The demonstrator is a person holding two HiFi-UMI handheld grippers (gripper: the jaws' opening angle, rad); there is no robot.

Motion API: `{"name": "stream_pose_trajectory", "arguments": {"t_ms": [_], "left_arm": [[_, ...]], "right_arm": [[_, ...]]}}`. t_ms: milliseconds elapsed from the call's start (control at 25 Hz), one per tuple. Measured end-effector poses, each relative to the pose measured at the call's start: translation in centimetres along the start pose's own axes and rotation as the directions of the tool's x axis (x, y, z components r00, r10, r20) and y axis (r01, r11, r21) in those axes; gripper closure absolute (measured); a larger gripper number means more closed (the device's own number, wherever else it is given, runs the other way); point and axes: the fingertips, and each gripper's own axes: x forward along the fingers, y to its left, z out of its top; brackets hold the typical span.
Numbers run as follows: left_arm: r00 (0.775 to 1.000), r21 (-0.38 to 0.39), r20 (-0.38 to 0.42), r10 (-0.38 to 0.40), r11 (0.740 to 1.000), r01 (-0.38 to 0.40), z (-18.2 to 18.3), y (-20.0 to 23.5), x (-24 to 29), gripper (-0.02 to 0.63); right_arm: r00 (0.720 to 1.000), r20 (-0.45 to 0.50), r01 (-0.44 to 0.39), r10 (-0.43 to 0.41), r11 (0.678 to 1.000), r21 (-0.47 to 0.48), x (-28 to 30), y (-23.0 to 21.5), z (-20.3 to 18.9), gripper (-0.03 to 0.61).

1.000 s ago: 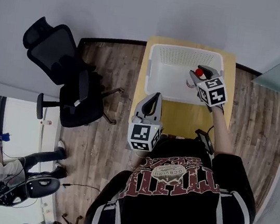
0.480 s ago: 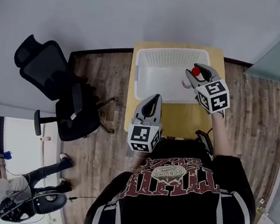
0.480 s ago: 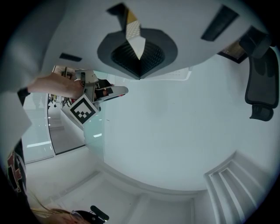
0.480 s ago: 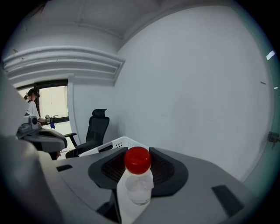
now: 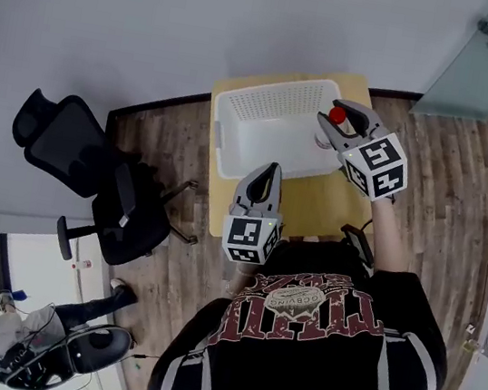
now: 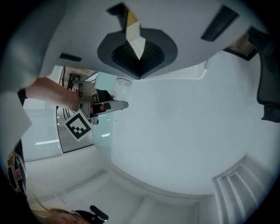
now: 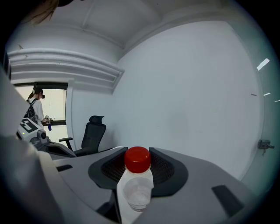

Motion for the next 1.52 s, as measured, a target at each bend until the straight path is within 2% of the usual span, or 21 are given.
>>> {"name": "stream_pose_trajectory", "arguments": {"t_ms": [120, 440, 760, 1200, 1520], "left_arm": [[1.0, 0.003, -0.003, -0.016, 1.0, 0.016, -0.2, -0.2, 0.2, 0.586], [0.998, 0.019, -0.012, -0.057, 0.998, 0.057, -0.3, -4.1, 1.4, 0.586], [0.994, 0.02, -0.026, -0.107, 0.994, 0.108, -0.2, -4.5, 2.8, 0.586], [0.985, 0.044, -0.041, -0.168, 0.984, 0.17, -0.8, -9.4, 3.4, 0.586], [0.982, 0.047, -0.058, -0.179, 0.982, 0.182, -1.2, -10.1, 4.2, 0.587]], "right_arm": [[1.0, 0.02, 0.009, -0.01, 1.0, 0.012, -0.8, -0.1, 0.5, 0.414], [0.996, 0.078, 0.044, -0.045, 0.999, 0.01, -5.9, -2.1, 1.8, 0.414], [0.993, 0.067, 0.092, -0.093, 0.996, 0.019, -6.9, -3.5, 1.7, 0.414], [0.982, 0.068, 0.169, -0.174, 0.983, 0.065, -12.6, -5.9, -0.7, 0.414], [0.98, 0.004, 0.196, -0.197, 0.975, 0.101, -12.5, -7.3, -4.4, 0.414]]}}
